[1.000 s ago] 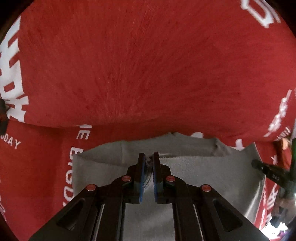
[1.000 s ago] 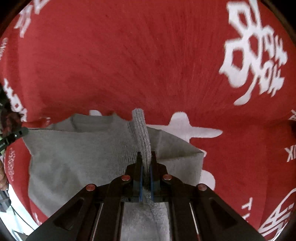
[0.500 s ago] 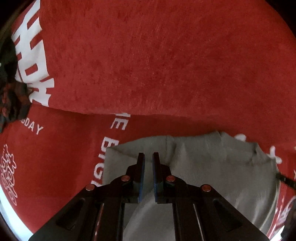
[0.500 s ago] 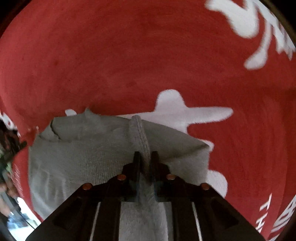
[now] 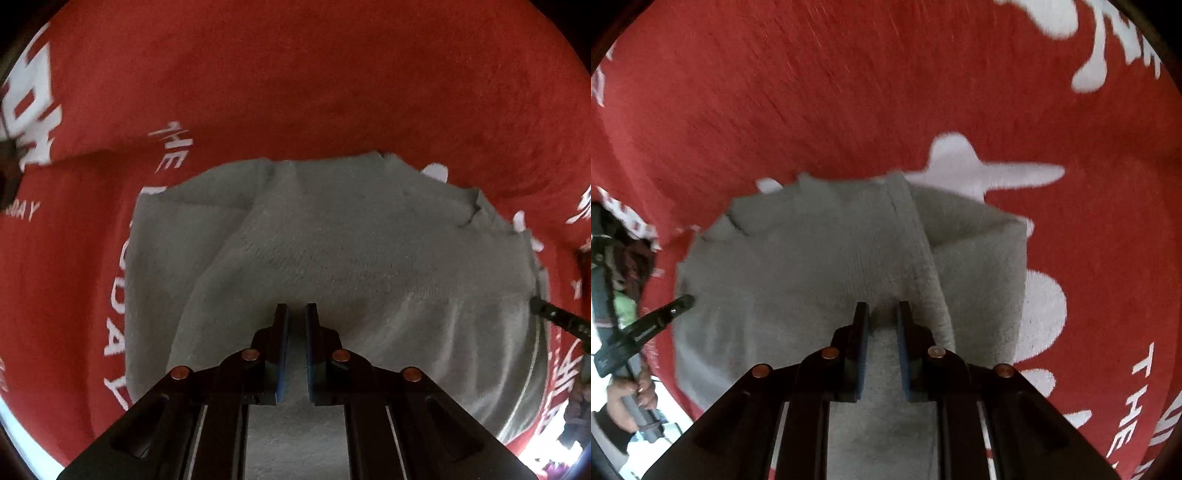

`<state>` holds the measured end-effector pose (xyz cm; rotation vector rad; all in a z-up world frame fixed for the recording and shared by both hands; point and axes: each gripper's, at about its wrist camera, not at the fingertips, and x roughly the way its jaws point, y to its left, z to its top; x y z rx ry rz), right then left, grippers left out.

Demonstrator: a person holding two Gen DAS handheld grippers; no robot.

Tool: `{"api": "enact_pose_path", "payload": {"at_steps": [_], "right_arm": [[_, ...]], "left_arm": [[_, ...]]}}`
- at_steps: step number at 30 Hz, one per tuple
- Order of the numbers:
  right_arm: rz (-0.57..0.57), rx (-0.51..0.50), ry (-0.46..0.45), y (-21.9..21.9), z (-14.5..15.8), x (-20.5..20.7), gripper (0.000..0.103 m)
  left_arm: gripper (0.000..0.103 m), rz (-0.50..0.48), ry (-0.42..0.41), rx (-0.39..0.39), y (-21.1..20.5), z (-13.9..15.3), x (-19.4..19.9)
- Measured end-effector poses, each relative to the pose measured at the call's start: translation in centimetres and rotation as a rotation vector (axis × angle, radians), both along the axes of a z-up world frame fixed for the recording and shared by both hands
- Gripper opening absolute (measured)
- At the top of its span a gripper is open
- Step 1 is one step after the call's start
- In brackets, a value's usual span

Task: Fold small clothes
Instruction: 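Lower the folded hem onto the body and open both tools, then grasp the edge of the folded sweatshirt with the right tool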

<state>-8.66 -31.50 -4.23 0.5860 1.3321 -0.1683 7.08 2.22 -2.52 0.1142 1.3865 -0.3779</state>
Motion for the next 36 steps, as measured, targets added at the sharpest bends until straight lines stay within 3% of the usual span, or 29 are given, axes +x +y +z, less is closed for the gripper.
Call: {"api": "enact_pose_path", "payload": {"at_steps": [5,9,10,11,12,13,14,15,16,19,20,21,22,24,27,33,36], "right_arm": [[0.003,-0.007,0.0,-1.2,0.3,-1.5,0.012],[-0.052,0.009,0.048,-2.2,1.4,-3.7,0.018],[-0.082,0.058,0.048,-2.4,1.6,-4.7,0.019],[-0.105,0.115,0.038,-2.6,1.8,-5.6,0.023],[-0.134,0.178,0.029,-2.6,1.9,-6.9,0.039],[-0.158,0.216,0.027,-2.5,2.0,-8.2,0.049],[-0.169,0.23,0.029,-2.2,2.2,-9.1,0.058],[-0.175,0.234,0.036,-1.9,2.3,-10.3,0.058],[-0.176,0.241,0.047,-1.5,2.3,-11.4,0.058],[-0.171,0.26,0.087,-0.3,1.6,-13.5,0.058],[-0.161,0.256,0.119,0.2,0.9,-13.7,0.055],[-0.148,0.256,0.139,0.7,0.3,-13.6,0.034],[-0.128,0.247,0.157,1.1,0.0,-13.5,0.023],[-0.099,0.197,0.145,1.3,0.6,-13.6,0.009],[-0.081,0.138,0.171,0.9,0.6,-14.0,0.009],[-0.104,0.15,0.164,0.4,1.3,-14.9,0.009],[-0.124,0.197,0.106,0.6,2.6,-15.6,0.009]], "left_arm": [[0.009,0.053,0.031,0.061,3.7,0.3,-0.7],[0.009,0.111,0.091,-0.008,6.4,1.6,-2.3],[0.009,0.114,0.098,-0.016,6.7,1.8,-2.7],[0.01,0.115,0.106,-0.024,7.1,2.1,-3.2],[0.01,0.114,0.113,-0.028,7.4,2.3,-3.6],[0.01,0.113,0.122,-0.028,7.7,2.4,-4.1],[0.027,0.111,0.133,-0.024,7.8,2.5,-4.8],[0.049,0.114,0.138,-0.02,7.9,2.5,-5.3],[0.082,0.128,0.132,-0.011,8.1,2.6,-5.9],[0.086,0.142,0.118,-0.023,8.2,2.7,-6.7],[0.086,0.151,0.127,-0.019,8.2,2.6,-6.7],[0.086,0.155,0.131,-0.017,8.1,2.6,-6.8],[0.086,0.151,0.134,-0.013,8.0,2.6,-6.9],[0.086,0.127,0.117,0.014,7.6,2.8,-7.1],[0.086,0.113,0.118,0.035,7.6,2.7,-7.3],[0.086,0.165,0.151,0.034,9.3,2.9,-7.8],[0.086,0.208,0.166,0.0,10.8,3.0,-7.9]]}}
